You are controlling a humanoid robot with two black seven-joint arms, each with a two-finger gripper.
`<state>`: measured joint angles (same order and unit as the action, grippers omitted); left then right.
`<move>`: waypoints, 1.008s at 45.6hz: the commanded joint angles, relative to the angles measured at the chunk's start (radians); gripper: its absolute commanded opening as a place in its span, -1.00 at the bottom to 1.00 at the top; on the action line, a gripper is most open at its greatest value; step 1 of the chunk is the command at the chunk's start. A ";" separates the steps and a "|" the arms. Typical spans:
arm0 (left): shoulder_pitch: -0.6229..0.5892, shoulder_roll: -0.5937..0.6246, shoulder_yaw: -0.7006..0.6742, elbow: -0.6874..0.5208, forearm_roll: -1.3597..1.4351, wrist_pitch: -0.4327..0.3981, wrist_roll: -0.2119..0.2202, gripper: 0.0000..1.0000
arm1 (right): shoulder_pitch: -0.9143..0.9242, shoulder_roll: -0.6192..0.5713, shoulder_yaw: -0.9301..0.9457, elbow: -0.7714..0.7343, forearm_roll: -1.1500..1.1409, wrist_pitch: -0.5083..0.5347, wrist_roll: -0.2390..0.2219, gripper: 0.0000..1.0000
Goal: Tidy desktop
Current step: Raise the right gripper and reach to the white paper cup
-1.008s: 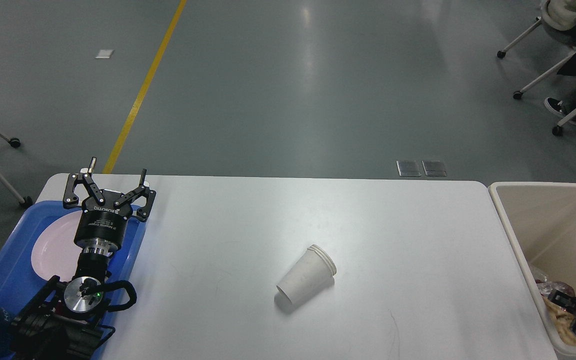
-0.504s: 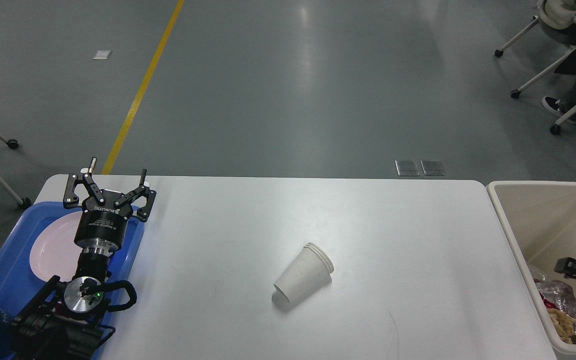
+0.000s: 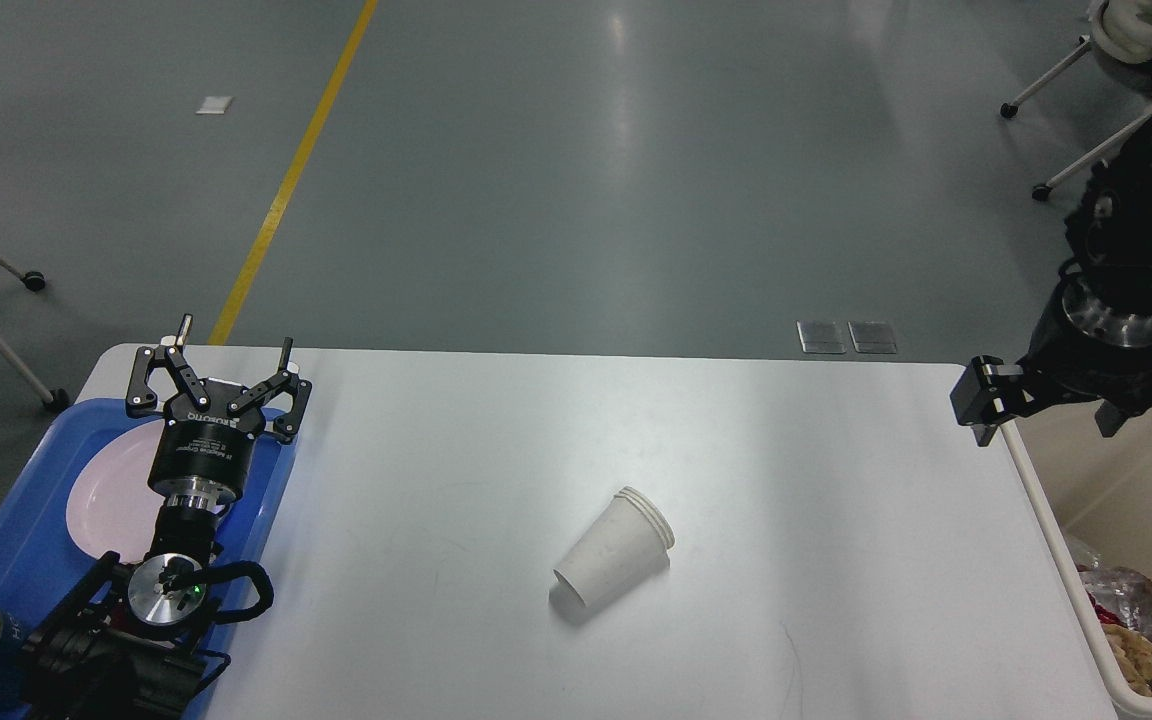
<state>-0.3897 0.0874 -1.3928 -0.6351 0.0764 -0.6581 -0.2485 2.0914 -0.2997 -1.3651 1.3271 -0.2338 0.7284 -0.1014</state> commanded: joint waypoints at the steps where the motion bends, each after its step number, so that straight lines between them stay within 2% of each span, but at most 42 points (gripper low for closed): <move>1: 0.000 0.000 0.000 0.000 0.000 0.000 0.000 0.93 | 0.195 0.033 0.014 0.144 0.076 0.011 0.000 1.00; 9: 0.000 0.002 0.000 0.000 0.000 0.000 0.000 0.93 | 0.283 0.135 0.072 0.239 0.154 -0.012 0.000 1.00; 25: 0.000 0.000 0.000 0.000 0.000 0.000 0.000 0.93 | 0.207 0.139 0.182 0.242 0.156 -0.099 0.003 1.00; 30: 0.000 0.000 0.000 0.000 0.000 0.000 0.000 0.93 | 0.075 0.154 0.294 0.222 0.153 -0.214 0.002 1.00; 37: 0.000 0.000 0.000 0.000 0.000 0.000 0.000 0.93 | -0.118 0.175 0.434 0.219 0.159 -0.441 0.003 1.00; 39: 0.000 0.000 0.000 0.000 0.000 0.000 0.000 0.93 | -0.178 0.194 0.469 0.219 0.163 -0.515 0.003 0.86; 42: 0.000 0.000 0.000 0.000 0.000 0.000 0.000 0.93 | -0.270 0.212 0.509 0.215 0.166 -0.622 0.006 0.83; 46: 0.000 0.000 0.000 0.000 0.000 -0.002 0.000 0.93 | -0.370 0.234 0.570 0.140 0.169 -0.675 0.008 0.85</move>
<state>-0.3897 0.0875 -1.3929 -0.6351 0.0768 -0.6581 -0.2485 1.8397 -0.0921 -0.8641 1.5384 -0.0685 0.1343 -0.0952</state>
